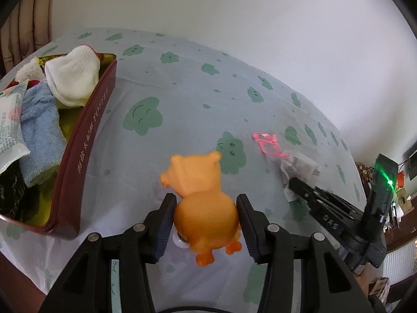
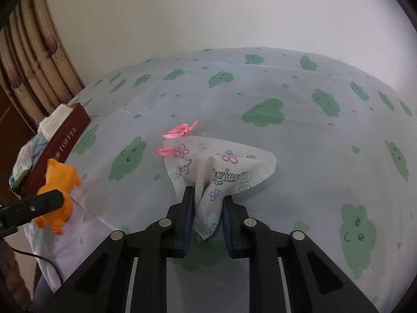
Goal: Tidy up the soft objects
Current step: 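Hold the orange toy in the left gripper while the right grasps the tissue sachet, then lift the tissue sachet with the right gripper while the left carries the orange toy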
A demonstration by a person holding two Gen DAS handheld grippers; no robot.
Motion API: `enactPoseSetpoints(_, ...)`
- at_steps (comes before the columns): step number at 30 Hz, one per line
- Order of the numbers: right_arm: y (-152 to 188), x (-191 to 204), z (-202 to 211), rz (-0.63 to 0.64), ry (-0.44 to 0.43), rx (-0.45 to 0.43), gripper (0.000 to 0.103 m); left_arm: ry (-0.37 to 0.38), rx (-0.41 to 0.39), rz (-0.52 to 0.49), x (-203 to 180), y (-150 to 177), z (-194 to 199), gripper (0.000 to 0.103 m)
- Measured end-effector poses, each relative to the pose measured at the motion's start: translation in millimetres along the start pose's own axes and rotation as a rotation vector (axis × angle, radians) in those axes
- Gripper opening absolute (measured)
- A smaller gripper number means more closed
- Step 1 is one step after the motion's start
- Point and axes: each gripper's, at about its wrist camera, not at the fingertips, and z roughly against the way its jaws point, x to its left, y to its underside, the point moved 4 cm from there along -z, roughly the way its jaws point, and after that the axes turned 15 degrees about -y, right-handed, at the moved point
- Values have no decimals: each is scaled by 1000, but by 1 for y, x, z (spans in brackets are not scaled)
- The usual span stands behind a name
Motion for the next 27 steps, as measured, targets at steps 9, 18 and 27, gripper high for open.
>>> enactPoseSetpoints(9, 0, -4, 1, -24, -31, 0, 20, 15, 38, -6, 6, 7, 4, 49)
enactPoseSetpoints(18, 0, -5, 0, -32, -41, -3, 20, 49, 94, 51, 18, 2, -10, 42)
enactPoseSetpoints(27, 1, 21, -14, 89, -51, 66, 67, -15, 80, -109, -4, 7, -9, 43)
